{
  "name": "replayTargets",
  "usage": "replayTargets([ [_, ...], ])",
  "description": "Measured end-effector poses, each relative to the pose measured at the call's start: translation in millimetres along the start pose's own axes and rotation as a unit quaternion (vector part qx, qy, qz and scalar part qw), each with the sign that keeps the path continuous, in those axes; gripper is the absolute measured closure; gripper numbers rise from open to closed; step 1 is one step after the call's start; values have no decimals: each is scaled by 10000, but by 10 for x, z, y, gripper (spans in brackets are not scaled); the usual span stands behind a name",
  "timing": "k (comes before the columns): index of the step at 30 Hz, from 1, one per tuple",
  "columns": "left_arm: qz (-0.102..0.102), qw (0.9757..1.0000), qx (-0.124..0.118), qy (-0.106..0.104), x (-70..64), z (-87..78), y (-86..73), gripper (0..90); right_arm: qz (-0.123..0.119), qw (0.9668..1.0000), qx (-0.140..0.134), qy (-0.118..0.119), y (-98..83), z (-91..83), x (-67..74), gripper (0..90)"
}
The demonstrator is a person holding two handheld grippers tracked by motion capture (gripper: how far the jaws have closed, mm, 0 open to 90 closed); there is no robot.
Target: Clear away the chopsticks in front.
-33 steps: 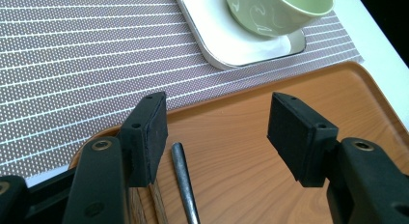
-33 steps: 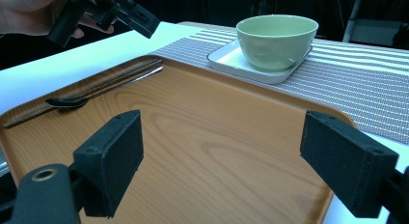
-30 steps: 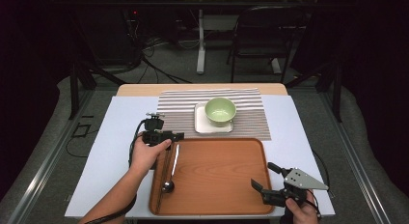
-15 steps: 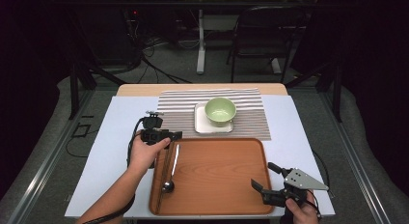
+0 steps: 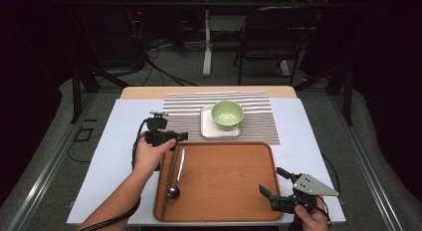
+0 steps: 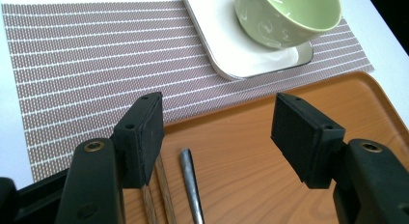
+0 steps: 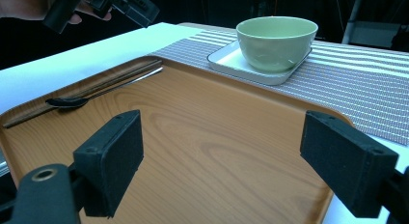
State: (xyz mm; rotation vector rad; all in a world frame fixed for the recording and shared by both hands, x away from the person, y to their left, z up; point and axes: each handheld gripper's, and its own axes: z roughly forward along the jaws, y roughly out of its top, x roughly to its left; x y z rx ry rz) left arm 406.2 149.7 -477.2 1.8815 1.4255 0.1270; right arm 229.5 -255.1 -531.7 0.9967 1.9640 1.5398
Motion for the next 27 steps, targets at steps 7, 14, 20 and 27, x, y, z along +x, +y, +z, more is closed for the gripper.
replayTargets([
  [7,-22,10000,-47,18,-38,28,94,358,3,10000,7,1,0,0,-2,146],
  [14,18,10000,-65,11,-104,52,197,359,0,10000,5,4,0,1,-2,147],
  [20,71,9999,-75,26,-153,84,264,359,4,10000,3,7,0,1,-4,147],
  [27,19,10000,-42,27,-164,162,319,360,5,10000,2,4,-1,2,-5,146],
])
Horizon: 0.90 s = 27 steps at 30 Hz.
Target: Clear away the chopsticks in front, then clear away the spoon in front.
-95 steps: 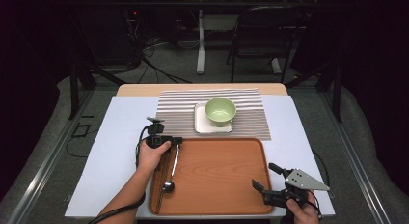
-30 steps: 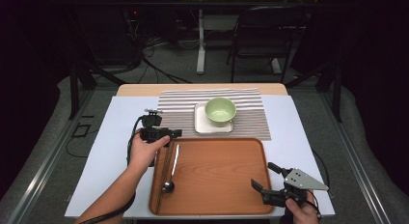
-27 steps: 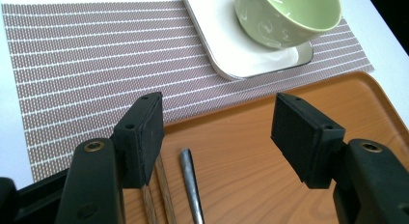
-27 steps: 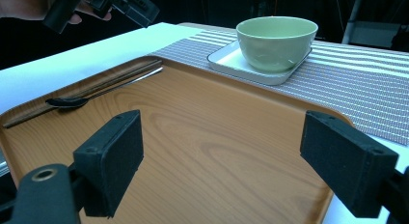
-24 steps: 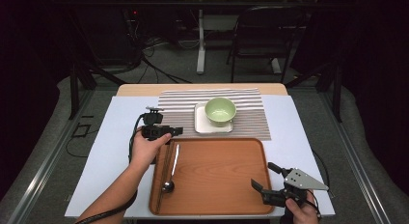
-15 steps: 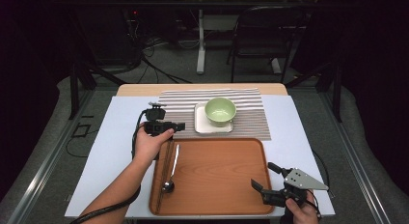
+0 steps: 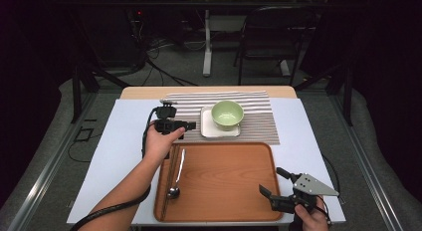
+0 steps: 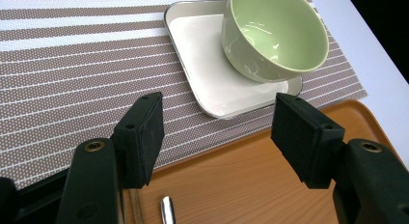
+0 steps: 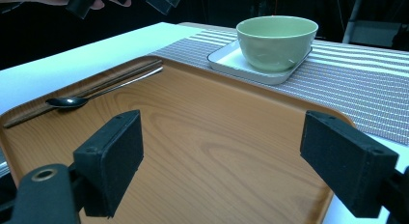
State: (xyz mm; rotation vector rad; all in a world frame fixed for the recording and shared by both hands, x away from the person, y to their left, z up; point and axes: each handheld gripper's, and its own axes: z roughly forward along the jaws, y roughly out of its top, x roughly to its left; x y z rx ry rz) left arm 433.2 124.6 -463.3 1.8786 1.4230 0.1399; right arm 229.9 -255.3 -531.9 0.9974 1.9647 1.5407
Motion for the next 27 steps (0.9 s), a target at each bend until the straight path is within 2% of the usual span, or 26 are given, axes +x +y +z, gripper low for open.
replayTargets([
  [9,-153,9999,-37,14,24,82,91,363,-2,10000,-2,2,0,-2,1,147],
  [19,-123,9999,-56,71,-36,209,207,368,-11,10000,-9,-4,0,-4,1,147],
  [27,-203,9997,-123,43,-92,308,285,374,-20,10000,-12,0,0,-2,2,146],
])
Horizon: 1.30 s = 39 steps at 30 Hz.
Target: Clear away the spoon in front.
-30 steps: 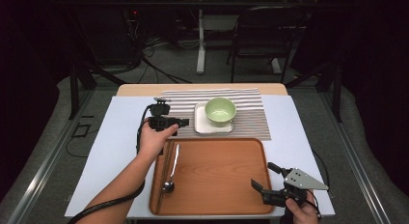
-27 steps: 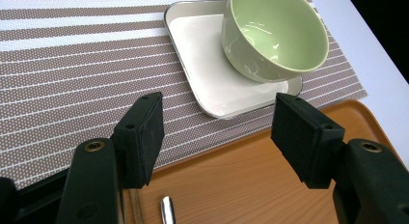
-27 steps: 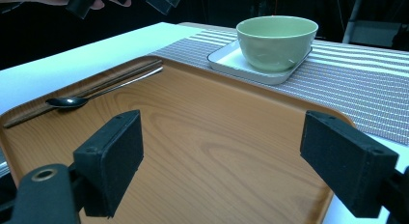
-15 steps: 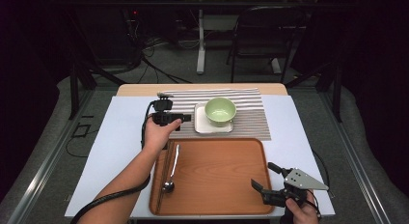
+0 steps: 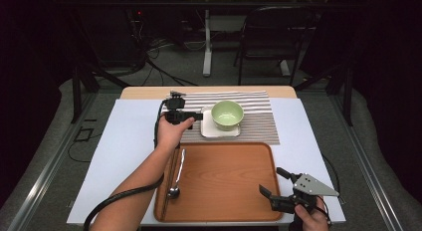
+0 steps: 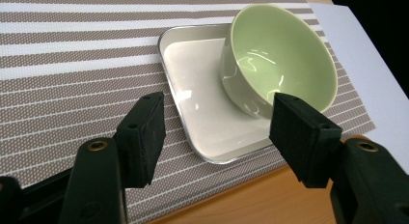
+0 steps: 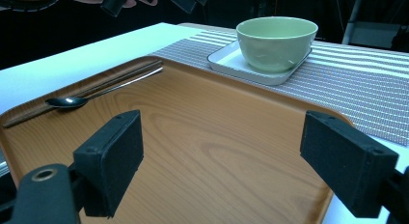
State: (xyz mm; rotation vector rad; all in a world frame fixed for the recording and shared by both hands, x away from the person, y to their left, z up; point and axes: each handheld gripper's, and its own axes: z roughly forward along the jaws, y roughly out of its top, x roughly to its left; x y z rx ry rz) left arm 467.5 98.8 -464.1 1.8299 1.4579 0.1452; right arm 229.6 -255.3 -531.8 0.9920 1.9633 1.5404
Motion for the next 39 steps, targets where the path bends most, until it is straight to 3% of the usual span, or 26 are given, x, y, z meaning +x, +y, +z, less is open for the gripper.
replayTargets([
  [15,-82,10000,-6,10,-117,195,119,381,0,10000,-12,1,-1,-2,1,147],
  [39,-262,9996,58,83,-135,601,133,384,-17,10000,-22,-10,-4,-6,0,146],
])
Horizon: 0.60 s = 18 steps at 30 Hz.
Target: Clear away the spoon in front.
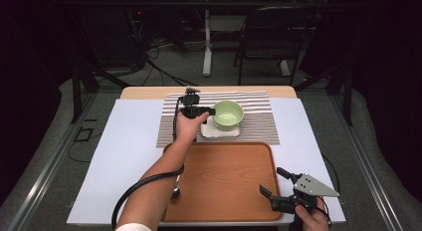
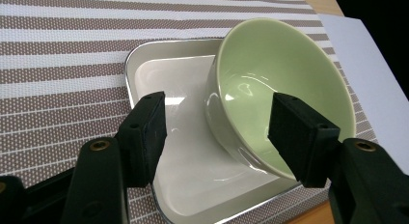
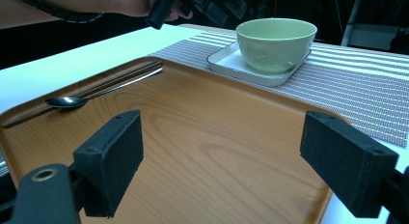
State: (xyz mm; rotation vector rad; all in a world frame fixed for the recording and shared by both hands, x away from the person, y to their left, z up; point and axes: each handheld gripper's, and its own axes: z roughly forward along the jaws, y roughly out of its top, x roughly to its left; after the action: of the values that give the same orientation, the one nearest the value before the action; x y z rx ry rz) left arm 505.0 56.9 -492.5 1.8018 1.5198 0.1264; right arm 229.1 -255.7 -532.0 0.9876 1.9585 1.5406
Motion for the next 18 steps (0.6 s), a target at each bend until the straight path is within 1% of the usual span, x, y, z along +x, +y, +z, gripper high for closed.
replayTargets([
  [8,-113,9999,47,25,30,140,-35,392,14,10000,-3,4,-2,-4,-3,146],
  [16,-35,9999,97,100,17,231,-38,398,20,10000,-8,0,-3,-7,-1,146],
  [18,-26,9998,166,109,12,252,-30,403,14,10000,-8,1,-3,-8,-2,147],
])
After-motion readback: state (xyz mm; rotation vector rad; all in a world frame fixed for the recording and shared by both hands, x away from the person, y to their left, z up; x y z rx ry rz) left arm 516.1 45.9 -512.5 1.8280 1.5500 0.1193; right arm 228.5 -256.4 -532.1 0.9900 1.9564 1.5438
